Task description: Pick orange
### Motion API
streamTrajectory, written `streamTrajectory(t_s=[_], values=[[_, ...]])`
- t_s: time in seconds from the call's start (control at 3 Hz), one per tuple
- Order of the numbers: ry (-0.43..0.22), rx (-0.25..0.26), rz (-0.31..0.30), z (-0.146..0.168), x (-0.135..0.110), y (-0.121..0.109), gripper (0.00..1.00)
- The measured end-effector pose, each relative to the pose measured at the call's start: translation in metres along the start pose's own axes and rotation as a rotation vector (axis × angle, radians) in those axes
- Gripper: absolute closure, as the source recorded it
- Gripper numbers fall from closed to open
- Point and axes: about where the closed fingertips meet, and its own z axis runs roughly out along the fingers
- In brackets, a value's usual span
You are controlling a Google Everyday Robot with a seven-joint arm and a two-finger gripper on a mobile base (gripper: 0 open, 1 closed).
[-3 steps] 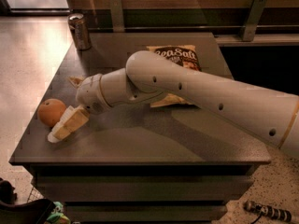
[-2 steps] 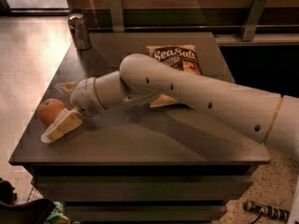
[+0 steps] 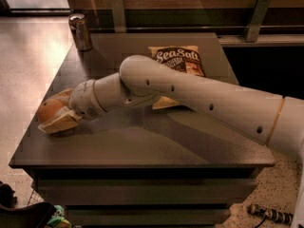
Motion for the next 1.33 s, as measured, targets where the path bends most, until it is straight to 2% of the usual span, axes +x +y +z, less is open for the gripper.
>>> streamTrajectory(t_s=[0.33, 0.67, 1.0, 1.33], values=[[-0.001, -0.004, -0.003, 0.002, -0.001, 0.001, 0.97], [-0.002, -0.006, -0.005, 0.002, -0.003, 0.002, 1.00], [-0.029, 0.007, -0.079, -0.018, -0.035, 0.001, 1.00], [-0.117, 0.020, -0.198, -0.050, -0.082, -0.002, 1.00]])
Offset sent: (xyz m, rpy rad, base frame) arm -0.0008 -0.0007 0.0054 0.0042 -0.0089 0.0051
